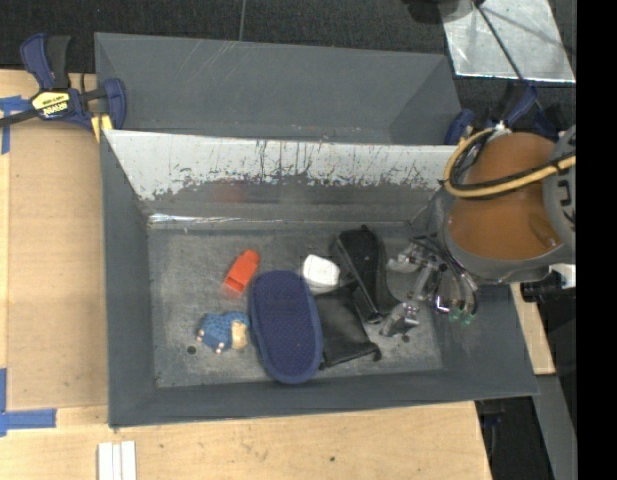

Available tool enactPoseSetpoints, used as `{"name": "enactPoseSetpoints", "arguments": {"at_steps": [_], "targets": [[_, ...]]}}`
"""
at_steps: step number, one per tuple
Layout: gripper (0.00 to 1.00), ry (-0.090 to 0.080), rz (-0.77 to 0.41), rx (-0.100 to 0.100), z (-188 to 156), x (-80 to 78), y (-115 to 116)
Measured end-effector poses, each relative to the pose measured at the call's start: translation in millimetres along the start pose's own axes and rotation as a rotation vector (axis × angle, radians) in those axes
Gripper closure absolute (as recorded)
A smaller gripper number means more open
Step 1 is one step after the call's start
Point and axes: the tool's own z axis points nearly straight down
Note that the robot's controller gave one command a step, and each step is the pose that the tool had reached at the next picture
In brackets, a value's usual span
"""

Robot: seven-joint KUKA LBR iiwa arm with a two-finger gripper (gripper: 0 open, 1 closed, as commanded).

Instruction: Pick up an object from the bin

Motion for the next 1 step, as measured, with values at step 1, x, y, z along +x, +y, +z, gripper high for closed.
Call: {"name": "enactPoseSetpoints", "arguments": {"at_steps": [1], "targets": [[0.00, -0.002, 0.282, 0.000, 7.9, -1.4, 9.3]]}}
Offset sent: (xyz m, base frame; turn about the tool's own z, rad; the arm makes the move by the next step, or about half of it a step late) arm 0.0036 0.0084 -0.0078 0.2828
